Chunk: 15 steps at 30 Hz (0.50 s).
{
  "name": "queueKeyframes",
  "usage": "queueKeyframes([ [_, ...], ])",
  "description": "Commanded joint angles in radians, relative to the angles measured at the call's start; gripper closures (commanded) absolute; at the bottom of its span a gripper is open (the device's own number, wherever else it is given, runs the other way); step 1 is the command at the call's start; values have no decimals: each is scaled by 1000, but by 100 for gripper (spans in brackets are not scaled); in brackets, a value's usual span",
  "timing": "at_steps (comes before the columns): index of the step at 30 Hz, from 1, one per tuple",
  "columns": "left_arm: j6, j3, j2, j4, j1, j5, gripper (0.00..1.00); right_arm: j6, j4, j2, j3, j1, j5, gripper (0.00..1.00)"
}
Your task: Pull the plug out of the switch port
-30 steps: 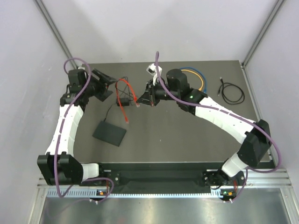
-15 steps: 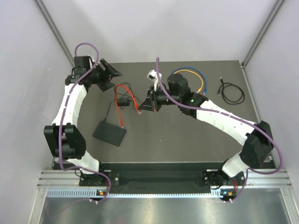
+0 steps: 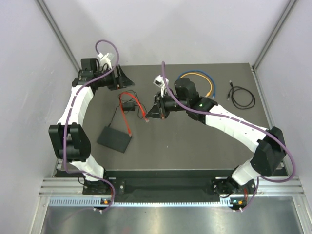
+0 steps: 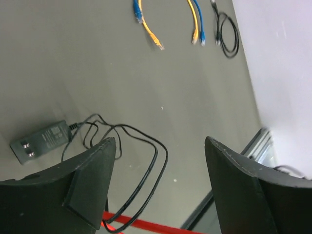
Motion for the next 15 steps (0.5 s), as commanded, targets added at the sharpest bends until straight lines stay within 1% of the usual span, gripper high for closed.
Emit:
queueKeyframes([
  [1, 200, 44, 11, -8, -14, 69, 24, -26, -16, -51, 24, -1, -24, 100],
  [4, 275, 38, 16, -77, -16, 12, 30, -34, -30, -44, 33, -1, -24, 100],
  [5, 291, 33, 17, -91, -45, -11, 30, -34, -33, -44, 36, -2, -24, 100],
  [6, 315, 27, 19, -104, -56, -53, 30, -32, -35, -44, 37, -1, -25, 100],
  [8, 341, 12, 17, -111, -68, -84, 27, -32, -38, -45, 42, -2, -27, 100],
  [12, 381, 12, 30, -158, -94, -66, 28, -31, -39, -44, 39, -2, -31, 100],
  [14, 400, 12, 34, -184, -106, -94, 31, -28, -33, -47, 36, -4, -31, 100],
  [15, 406, 13, 37, -196, -118, -103, 38, -25, -29, -50, 33, -4, -30, 100],
])
